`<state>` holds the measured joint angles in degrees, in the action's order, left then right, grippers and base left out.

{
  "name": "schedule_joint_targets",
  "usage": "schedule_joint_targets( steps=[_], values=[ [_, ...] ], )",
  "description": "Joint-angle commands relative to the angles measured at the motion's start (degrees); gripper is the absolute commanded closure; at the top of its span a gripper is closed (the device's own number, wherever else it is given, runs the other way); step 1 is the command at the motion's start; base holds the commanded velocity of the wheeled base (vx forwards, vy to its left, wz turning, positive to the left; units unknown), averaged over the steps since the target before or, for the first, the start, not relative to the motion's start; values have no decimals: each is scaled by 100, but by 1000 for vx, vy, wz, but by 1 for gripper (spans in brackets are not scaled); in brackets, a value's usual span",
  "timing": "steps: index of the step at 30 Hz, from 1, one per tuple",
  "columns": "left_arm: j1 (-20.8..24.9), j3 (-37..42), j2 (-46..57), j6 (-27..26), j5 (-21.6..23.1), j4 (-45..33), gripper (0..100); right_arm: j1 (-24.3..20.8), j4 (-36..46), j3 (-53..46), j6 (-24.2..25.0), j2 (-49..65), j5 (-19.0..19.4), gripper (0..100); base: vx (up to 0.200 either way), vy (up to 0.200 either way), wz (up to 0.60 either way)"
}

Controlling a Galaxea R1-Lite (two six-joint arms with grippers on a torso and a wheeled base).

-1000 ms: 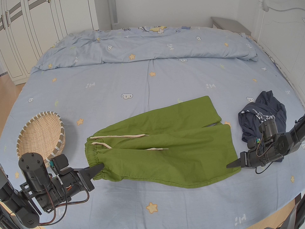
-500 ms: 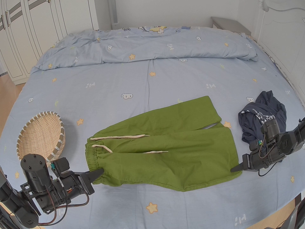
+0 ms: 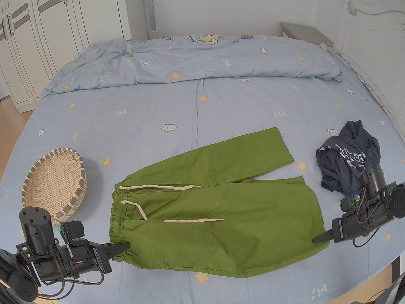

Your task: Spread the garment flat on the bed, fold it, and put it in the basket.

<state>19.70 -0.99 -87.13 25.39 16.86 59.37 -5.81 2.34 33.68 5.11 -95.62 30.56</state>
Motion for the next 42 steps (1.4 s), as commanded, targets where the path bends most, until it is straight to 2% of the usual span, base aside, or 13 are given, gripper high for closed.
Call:
schedule_joint_targets(
  steps=[1,6,19,24,30,36,42],
  values=[
    [-186,90,99,-96,28,-75,100,-192,-14,-406,17,633,-94,100,0,0,0],
    [-230,81,-33,-210,37,-75,100,-253,-49,-723,-27,703,-613,100,0,0,0],
    [-423,90,-630,-544,45,-110,100,-174,-559,-1136,-45,580,-648,100,0,0,0],
    [-441,90,-630,-720,292,-365,100,-166,-788,-1329,-45,492,-674,100,0,0,0],
    [-476,90,-639,-1028,318,-716,100,-227,-797,-1408,-54,483,-938,100,0,0,0],
    [-678,72,-657,-1054,327,-637,100,-227,-849,-1443,-89,387,-1000,100,0,0,0],
    [-722,55,-648,-1054,336,-637,100,-236,-1315,-1646,-98,202,-1219,100,0,0,0]
  ],
)
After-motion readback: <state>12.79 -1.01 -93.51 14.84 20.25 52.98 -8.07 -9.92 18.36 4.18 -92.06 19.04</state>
